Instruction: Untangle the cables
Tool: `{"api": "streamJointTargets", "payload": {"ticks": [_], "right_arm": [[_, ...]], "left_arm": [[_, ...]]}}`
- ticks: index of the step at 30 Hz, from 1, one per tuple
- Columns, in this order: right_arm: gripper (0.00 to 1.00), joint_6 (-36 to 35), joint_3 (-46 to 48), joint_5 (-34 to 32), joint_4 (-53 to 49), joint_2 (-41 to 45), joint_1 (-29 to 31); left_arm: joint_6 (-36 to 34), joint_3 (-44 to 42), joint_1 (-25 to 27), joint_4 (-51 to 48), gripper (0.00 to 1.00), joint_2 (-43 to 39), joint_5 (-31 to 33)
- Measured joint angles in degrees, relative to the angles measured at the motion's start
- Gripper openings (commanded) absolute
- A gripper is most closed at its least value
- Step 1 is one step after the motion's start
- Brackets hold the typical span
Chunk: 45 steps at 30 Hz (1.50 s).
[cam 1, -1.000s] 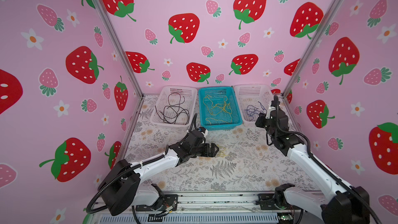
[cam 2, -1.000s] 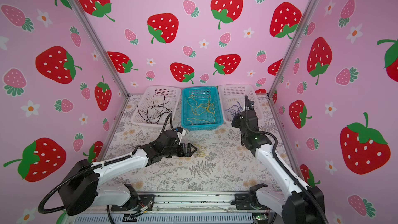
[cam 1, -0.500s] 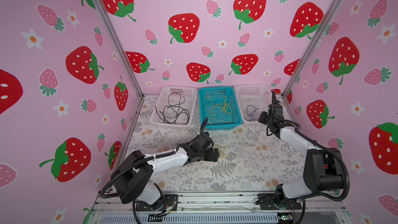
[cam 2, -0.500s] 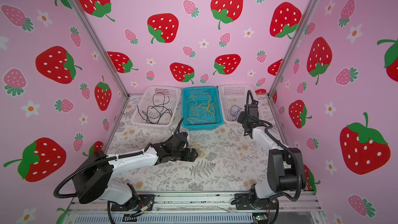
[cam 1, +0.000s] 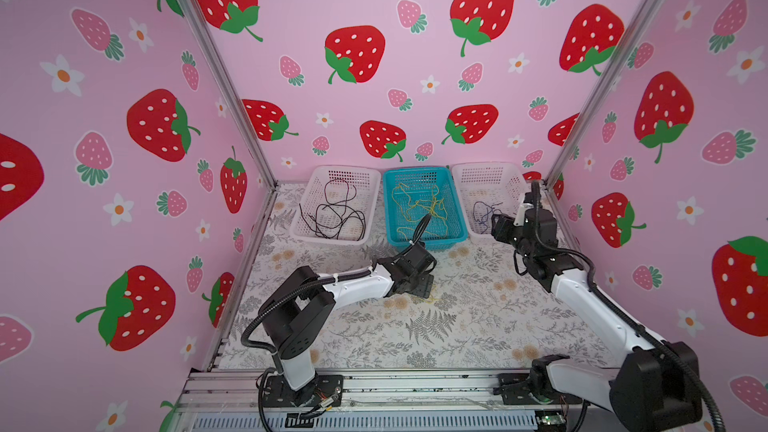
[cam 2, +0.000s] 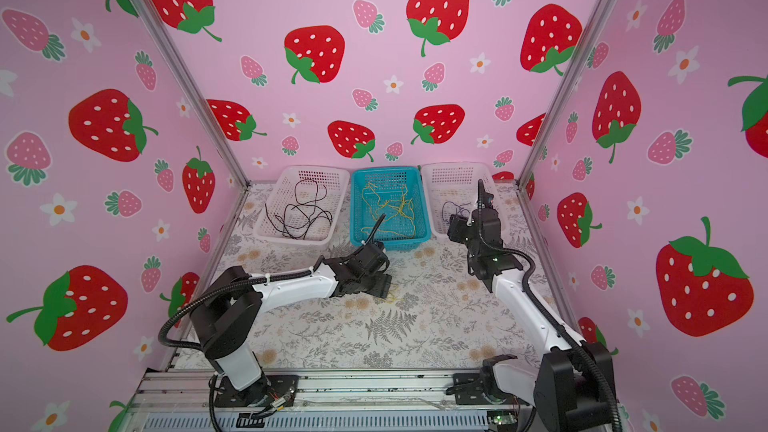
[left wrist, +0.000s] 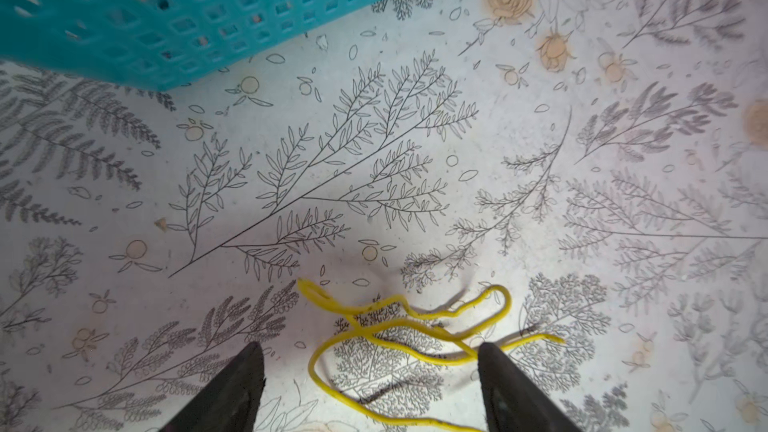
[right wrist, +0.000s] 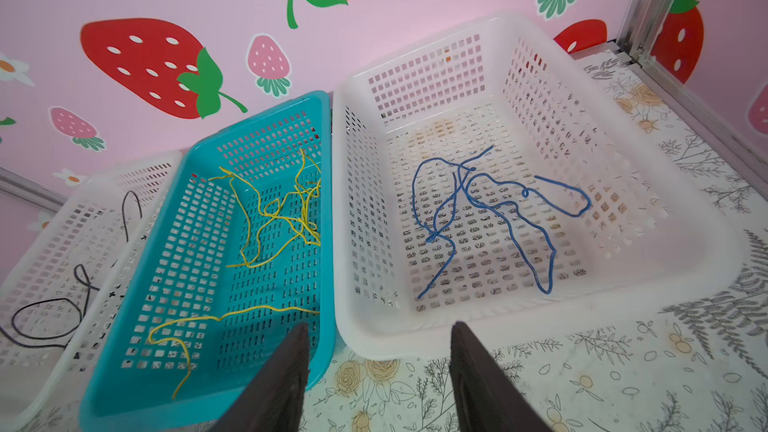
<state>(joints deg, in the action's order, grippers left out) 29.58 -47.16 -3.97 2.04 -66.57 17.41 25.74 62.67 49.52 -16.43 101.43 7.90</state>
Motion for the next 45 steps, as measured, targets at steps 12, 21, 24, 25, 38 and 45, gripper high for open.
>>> {"api": "streamJointTargets", "payload": {"ticks": [12, 21, 24, 25, 38, 45], "right_arm": [[0.58, -1.07, 1.75, 3.48, -0.94, 8.26, 0.00], [0.58, -1.01, 2.97, 5.33, -1.38, 10.01, 0.00], [0.58, -0.94, 3.13, 5.90, -1.55, 10.40, 0.11], [0.58, -0.94, 3.13, 6.01, -1.70, 10.58, 0.11], [0.59, -0.46, 8.44, 8.31, -3.02, 18.45, 0.15], [0.59, 0.66, 14.95, 9.18, -3.65, 20.00, 0.83]], "left_arm": [[-5.25, 4.48, 1.01, -3.56, 0.48, 5.27, 2.51], [-6.23, 4.87, 1.01, -5.09, 0.20, 7.08, 3.96], [-6.36, 4.90, 1.01, -5.46, 0.05, 7.08, 4.31], [-6.58, 4.90, 1.01, -5.70, 0.00, 7.06, 4.55], [-7.41, 7.98, 1.25, -13.84, 0.00, -11.10, 4.72], [-10.93, 21.51, -1.73, -16.44, 0.00, -14.84, 2.69]]}}
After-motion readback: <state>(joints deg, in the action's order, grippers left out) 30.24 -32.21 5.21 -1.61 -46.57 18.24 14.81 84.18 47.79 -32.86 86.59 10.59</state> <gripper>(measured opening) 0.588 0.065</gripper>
